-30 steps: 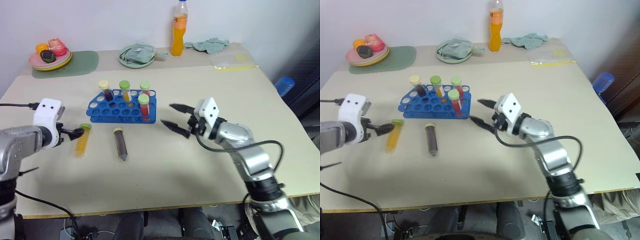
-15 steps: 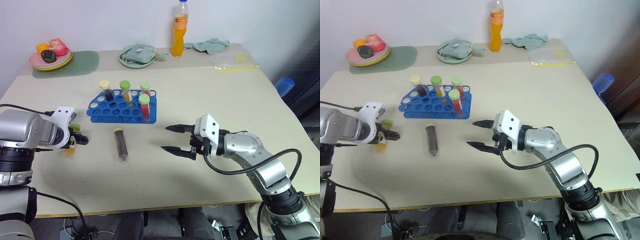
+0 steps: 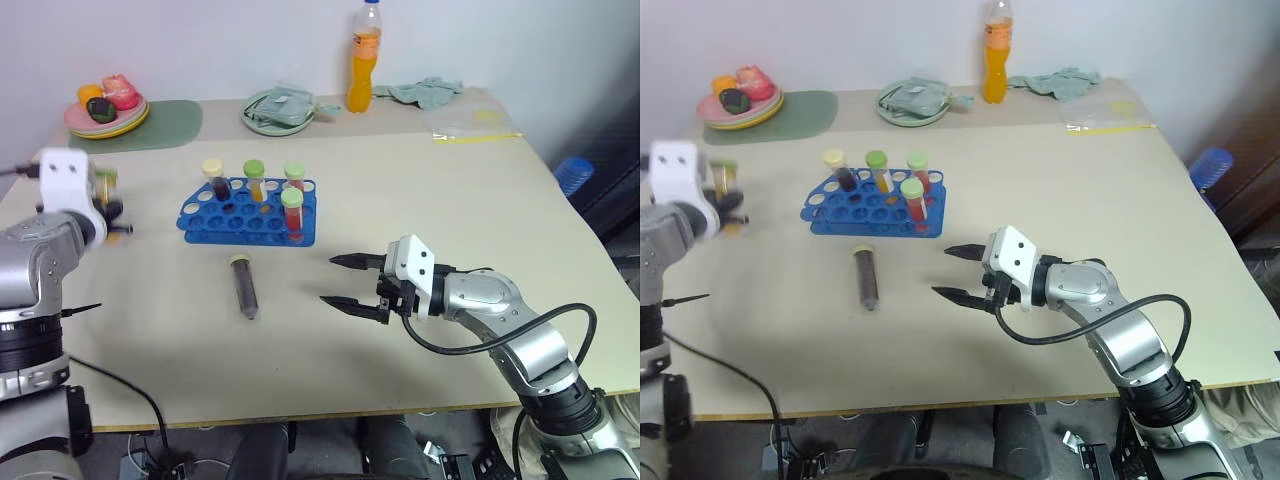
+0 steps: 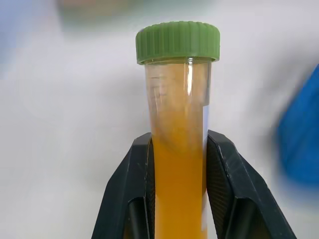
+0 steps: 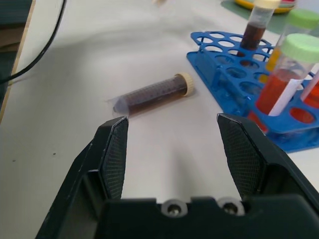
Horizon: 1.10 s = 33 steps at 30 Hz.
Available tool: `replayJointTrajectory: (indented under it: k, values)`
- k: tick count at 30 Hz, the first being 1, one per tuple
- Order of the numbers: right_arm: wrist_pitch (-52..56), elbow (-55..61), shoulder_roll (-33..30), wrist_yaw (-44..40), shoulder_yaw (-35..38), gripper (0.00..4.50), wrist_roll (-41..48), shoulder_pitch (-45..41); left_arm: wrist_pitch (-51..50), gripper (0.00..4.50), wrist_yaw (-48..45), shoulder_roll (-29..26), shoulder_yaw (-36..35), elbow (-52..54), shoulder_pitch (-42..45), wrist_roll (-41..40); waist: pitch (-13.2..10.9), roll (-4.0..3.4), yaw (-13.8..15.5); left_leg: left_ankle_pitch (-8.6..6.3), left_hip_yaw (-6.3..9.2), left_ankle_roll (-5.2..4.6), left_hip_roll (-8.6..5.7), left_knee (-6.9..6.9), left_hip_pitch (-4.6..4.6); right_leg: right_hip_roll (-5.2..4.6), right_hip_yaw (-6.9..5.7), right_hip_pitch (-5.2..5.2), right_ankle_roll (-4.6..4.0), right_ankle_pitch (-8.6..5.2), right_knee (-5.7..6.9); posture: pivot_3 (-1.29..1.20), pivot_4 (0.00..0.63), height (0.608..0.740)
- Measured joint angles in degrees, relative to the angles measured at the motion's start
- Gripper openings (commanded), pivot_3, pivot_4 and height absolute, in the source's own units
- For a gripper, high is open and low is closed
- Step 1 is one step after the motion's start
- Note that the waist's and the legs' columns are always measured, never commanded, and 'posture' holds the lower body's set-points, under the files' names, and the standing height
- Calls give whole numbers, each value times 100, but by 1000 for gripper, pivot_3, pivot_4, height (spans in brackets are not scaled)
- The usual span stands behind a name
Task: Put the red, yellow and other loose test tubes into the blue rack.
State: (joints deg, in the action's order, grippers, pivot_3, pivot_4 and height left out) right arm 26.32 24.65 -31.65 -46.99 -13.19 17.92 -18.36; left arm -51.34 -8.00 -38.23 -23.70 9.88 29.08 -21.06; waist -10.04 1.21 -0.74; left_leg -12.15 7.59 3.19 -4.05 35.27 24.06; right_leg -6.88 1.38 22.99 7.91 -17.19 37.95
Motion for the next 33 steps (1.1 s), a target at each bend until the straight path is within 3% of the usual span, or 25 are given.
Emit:
replayJointTrajectory:
  k: [4, 8, 11, 23, 33]
  values:
    - [-97, -419, 202, 391, 5, 3172, -316, 26, 1322, 785, -151, 1204, 492, 1137, -954, -4, 4, 5, 43, 0, -5, 0, -6, 2, -1, -3, 0, -8, 0, 0, -5, 0, 150, 740]
    - [-87, -438, 543, 636, 19, 3172, -314, 64, 2707, 785, 102, 2001, 1593, 1074, -1275, 846, 5, 5, 12, -11, -11, -19, -5, 1, -3, 3, -1, -8, 0, 0, -2, 0, 150, 740]
    - [-46, -349, 583, 723, 16, 3172, -315, 140, 3823, 785, 346, 2630, 1939, 589, -1239, 1237, 6, 5, 7, -11, -13, -19, -5, 1, -4, 4, -2, -8, 0, 0, -3, 0, 150, 740]
    - [193, -95, 630, 940, 70, 3172, -251, 255, 5749, 785, 601, 3284, 2085, -1065, -996, 1813, 6, 5, 10, -12, -16, -21, -7, 7, -4, 5, -8, -14, 1, 0, -2, 0, 150, 740]
    - [222, -64, 688, 1013, 70, 3172, -183, 262, 6305, 785, 475, 3439, 2091, -2086, -689, 1819, 6, 5, 0, -12, -13, -22, -8, 8, -4, 7, -11, -15, 2, 0, -1, 0, 150, 740]
